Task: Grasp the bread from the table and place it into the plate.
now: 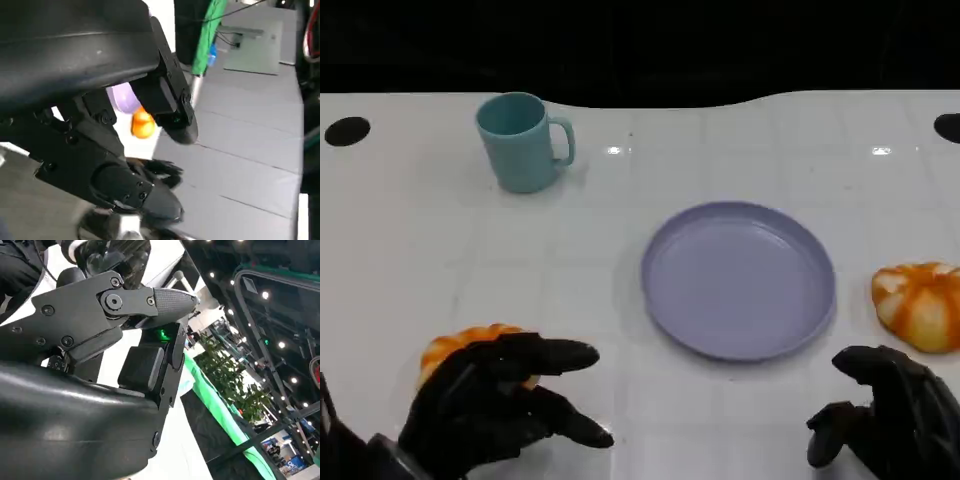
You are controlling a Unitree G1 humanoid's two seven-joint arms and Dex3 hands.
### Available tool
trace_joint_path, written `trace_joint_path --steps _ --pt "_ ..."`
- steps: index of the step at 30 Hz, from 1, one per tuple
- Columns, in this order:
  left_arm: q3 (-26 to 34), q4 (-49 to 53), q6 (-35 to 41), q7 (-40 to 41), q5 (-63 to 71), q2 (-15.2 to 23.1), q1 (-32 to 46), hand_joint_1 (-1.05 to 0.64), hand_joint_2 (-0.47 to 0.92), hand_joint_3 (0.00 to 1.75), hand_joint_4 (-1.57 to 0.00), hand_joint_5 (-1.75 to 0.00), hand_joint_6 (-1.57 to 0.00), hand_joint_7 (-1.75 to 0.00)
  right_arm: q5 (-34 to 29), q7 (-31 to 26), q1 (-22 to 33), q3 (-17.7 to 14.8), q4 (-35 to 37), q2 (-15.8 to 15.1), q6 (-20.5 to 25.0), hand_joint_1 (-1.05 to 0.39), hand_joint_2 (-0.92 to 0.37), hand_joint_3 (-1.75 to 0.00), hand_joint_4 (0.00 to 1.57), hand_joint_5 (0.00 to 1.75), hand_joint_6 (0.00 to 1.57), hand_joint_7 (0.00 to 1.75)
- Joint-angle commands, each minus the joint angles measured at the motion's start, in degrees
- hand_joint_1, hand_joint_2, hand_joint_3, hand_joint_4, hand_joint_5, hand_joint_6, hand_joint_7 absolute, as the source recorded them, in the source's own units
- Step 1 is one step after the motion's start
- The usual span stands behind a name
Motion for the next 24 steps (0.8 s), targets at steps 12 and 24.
trace_joint_path --steps 12,24 --pt "-2.6 -14.9 -15.7 18.8 21.1 9.6 3.6 -0.78 0.87 0.00 -0.95 0.00 -0.38 0.00 0.5 0.9 -0.1 -0.3 0.0 -0.5 -0.4 -0.53 -0.82 -0.46 1.57 0.55 1.57 0.13" --pt "-1.8 -29.8 -16.7 40.6 54.4 16.9 7.4 -0.83 0.90 0.01 -0.54 0.00 -0.11 0.00 -0.2 -0.6 0.8 0.2 -1.4 -0.2 -0.7 -0.54 -0.81 -0.46 1.57 0.59 1.57 0.18"
